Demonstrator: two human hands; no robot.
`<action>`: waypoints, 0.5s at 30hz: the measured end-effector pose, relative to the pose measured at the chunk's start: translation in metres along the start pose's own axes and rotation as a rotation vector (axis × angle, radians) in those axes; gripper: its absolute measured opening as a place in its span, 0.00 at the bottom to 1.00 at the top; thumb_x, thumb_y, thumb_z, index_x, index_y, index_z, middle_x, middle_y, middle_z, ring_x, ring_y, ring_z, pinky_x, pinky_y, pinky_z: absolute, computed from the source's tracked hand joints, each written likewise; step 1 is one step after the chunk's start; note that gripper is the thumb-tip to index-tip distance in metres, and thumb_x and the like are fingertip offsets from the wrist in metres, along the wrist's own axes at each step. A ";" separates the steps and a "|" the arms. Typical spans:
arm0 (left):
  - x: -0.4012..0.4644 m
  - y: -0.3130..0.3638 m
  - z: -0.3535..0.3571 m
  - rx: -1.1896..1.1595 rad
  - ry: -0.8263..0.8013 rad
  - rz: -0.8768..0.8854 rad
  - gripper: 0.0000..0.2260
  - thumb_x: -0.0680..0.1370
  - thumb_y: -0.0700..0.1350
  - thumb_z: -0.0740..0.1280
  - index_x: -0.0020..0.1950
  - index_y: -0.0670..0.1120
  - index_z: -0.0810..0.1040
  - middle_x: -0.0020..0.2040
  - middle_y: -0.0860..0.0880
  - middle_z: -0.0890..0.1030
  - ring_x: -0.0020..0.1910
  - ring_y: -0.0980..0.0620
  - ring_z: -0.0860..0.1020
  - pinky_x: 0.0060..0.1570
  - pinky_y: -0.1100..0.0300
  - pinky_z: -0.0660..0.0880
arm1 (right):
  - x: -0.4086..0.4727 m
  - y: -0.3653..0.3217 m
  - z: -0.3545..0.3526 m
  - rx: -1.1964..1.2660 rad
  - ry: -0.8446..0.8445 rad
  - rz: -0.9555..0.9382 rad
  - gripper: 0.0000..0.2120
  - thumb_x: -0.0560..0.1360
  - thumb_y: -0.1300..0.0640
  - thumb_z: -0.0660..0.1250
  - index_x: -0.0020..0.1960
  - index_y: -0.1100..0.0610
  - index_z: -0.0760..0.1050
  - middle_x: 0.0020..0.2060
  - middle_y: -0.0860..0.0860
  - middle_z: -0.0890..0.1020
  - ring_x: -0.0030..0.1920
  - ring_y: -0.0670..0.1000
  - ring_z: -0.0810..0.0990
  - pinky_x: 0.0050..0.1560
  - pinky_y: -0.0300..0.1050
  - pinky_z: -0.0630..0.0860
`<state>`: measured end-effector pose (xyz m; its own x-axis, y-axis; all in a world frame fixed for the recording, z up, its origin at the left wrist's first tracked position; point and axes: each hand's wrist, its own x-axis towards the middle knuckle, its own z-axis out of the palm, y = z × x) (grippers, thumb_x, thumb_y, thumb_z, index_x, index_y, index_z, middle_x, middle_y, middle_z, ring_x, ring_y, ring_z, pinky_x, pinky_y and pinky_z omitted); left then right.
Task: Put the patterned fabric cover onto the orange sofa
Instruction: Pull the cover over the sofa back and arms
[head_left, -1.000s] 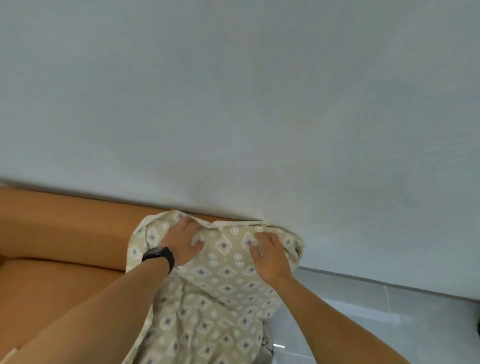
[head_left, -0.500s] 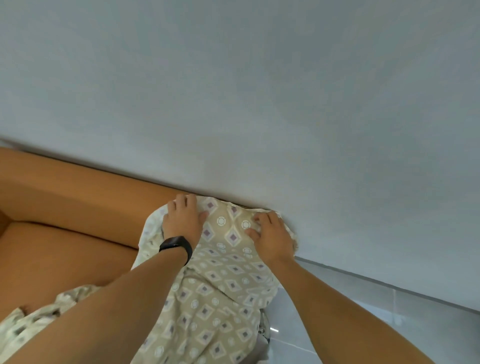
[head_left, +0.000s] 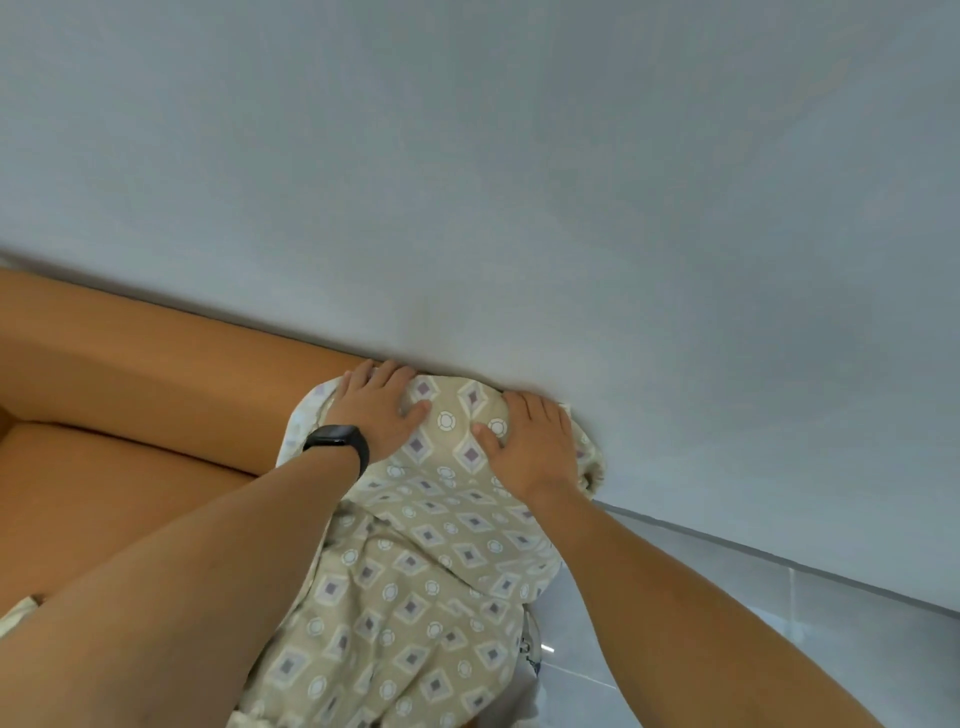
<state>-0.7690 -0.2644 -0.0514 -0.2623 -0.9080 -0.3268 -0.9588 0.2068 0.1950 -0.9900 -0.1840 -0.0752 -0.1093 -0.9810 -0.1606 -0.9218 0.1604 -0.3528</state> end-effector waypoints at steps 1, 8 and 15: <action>-0.001 0.001 -0.005 0.015 0.005 0.015 0.26 0.81 0.64 0.55 0.76 0.55 0.63 0.77 0.54 0.64 0.78 0.43 0.57 0.77 0.46 0.54 | 0.000 0.000 0.001 -0.008 -0.002 0.011 0.33 0.78 0.31 0.52 0.75 0.51 0.65 0.71 0.48 0.71 0.73 0.52 0.65 0.77 0.52 0.57; -0.032 0.002 -0.006 0.005 -0.091 0.029 0.26 0.82 0.63 0.56 0.78 0.56 0.61 0.79 0.52 0.62 0.79 0.44 0.55 0.78 0.46 0.55 | -0.033 -0.007 0.004 -0.026 -0.029 0.042 0.31 0.79 0.32 0.53 0.73 0.50 0.67 0.68 0.48 0.73 0.70 0.53 0.68 0.75 0.51 0.60; -0.086 -0.032 0.002 -0.071 0.174 -0.453 0.34 0.75 0.57 0.70 0.75 0.48 0.59 0.68 0.43 0.69 0.65 0.39 0.68 0.62 0.44 0.72 | -0.048 -0.029 -0.001 -0.052 0.111 -0.018 0.10 0.81 0.50 0.64 0.59 0.52 0.76 0.55 0.50 0.77 0.56 0.55 0.75 0.56 0.50 0.72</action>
<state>-0.7159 -0.1920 -0.0315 0.2073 -0.9496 -0.2349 -0.9609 -0.2427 0.1332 -0.9589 -0.1421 -0.0565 -0.1303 -0.9902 -0.0508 -0.9418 0.1396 -0.3059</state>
